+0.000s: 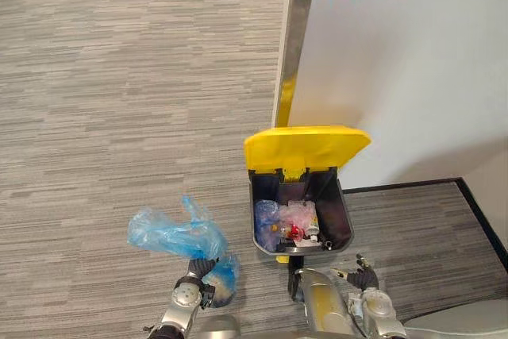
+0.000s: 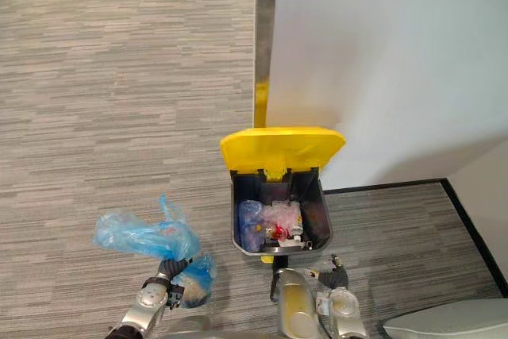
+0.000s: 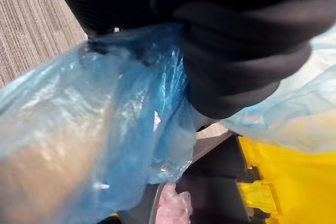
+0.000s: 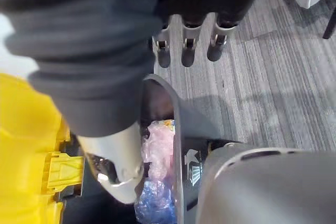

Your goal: Gather rubbish on tea table into small bin, then transfer packed bag to large trash can.

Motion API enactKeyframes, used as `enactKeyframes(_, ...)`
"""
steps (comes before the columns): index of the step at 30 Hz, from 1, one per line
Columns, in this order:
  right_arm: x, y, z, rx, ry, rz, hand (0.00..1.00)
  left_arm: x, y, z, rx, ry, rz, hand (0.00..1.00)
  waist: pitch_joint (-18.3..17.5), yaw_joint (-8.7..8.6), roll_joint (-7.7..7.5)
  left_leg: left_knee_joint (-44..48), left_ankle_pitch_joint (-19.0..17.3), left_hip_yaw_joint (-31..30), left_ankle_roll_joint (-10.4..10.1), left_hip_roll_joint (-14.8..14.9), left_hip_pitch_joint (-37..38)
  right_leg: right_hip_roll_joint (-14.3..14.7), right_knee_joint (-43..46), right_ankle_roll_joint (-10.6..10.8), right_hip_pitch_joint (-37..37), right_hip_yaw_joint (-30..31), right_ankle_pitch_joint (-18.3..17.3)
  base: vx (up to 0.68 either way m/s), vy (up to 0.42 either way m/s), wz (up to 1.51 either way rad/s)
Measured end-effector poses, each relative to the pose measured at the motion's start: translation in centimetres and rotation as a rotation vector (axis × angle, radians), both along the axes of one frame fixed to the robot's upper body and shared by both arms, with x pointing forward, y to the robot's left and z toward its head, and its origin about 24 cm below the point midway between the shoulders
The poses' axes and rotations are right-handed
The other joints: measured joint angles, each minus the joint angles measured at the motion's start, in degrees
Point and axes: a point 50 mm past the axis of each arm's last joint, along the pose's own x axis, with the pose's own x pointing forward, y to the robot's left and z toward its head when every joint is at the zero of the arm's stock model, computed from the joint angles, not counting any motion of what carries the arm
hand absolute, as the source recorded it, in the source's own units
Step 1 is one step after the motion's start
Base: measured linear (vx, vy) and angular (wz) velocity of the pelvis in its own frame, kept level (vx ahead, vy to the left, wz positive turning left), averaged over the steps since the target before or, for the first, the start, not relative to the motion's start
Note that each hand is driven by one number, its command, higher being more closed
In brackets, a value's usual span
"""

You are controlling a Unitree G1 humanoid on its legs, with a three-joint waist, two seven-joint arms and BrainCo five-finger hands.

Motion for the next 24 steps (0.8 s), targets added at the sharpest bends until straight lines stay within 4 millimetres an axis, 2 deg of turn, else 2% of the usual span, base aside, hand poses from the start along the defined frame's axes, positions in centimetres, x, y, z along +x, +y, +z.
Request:
enactKeyframes(3, 0.4, -0.2, 0.5, -0.005, -0.032, -0.004, 0.0, -0.2, -0.2, -0.1, -0.006, 0.007, 0.001, 1.0, -1.09, -0.01, -0.18, -0.29, 1.27, 1.27, -1.29, -0.93, 0.02, 0.03, 1.15, -0.33, -1.14, 1.05, -0.32, 0.06, 0.017, -0.23)
enactKeyframes(7, 1.1, -0.2, 1.1, -0.001, -0.076, -0.029, 0.0, -0.4, -0.7, -0.2, -0.019, 0.01, 0.0, 1.0, -2.41, 0.07, -0.58, -1.46, 3.41, 2.44, -1.49, -2.18, 0.01, -0.54, 1.62, -0.47, -2.32, 2.5, -0.44, 0.03, -0.007, -0.11)
enactKeyframes(12, 1.3, 0.7, 1.0, 0.033, -0.084, -0.027, 0.0, -1.0, -0.7, -0.5, -0.02, 0.026, 0.003, 1.0, -3.66, 0.22, -0.73, -4.32, 3.42, 2.42, -1.16, -3.0, -0.07, -1.26, 1.34, 0.0, -3.5, 2.44, 0.05, -0.08, -0.03, 0.05)
enactKeyframes(15, 1.6, 1.9, 0.9, 0.046, -0.078, 0.049, 0.0, -1.2, -0.7, -0.6, -0.019, 0.032, 0.001, 1.0, -4.06, 1.18, -0.88, -4.6, 2.64, 1.38, 0.14, -2.8, -1.33, -1.36, -1.42, 0.44, -3.57, 2.32, 2.14, -0.14, -0.078, 0.02)
enactKeyframes(17, 2.1, 2.6, 1.1, 0.051, -0.084, 0.102, 0.0, -0.9, -0.8, -0.5, -0.019, 0.025, -0.008, 1.0, -4.25, 1.16, -0.69, -4.32, 2.63, -0.16, 0.24, -2.48, -3.18, -1.28, -3.97, 0.95, -3.37, 1.77, 3.02, -0.13, -0.1, 0.29)
enactKeyframes(18, 2.6, 3.1, 1.3, 0.049, -0.093, 0.136, 0.0, -0.8, -0.9, -0.5, -0.018, 0.023, -0.017, 1.0, -4.23, 1.1, -0.66, -3.57, 2.63, -1.7, 0.23, -2.3, -4.18, -1.25, -4.67, 0.22, -3.16, 1.13, 3.77, -0.06, -0.075, 0.41)
enactKeyframes(20, 4.3, 3.7, 2.1, 0.03, -0.128, 0.214, 0.0, -1.0, -1.3, -0.6, -0.018, 0.03, -0.039, 1.0, -4.19, 1.33, 0.32, -2.91, 2.62, -3.26, 0.14, -1.44, -5.01, -0.89, -6.26, 0.33, -2.19, -0.65, 3.84, -0.02, -0.068, 0.38)
enactKeyframes(24, 8.1, 4.4, 4.4, -0.006, -0.229, 0.301, 0.0, -1.2, -1.5, -0.6, -0.02, 0.029, -0.053, 1.0, -4.05, 1.52, 0.89, -2.56, 2.8, -5.01, -0.17, -0.67, -6.43, -0.56, -6.81, 0.33, -2.44, -1.95, 3.84, 0.01, -0.044, 0.18)
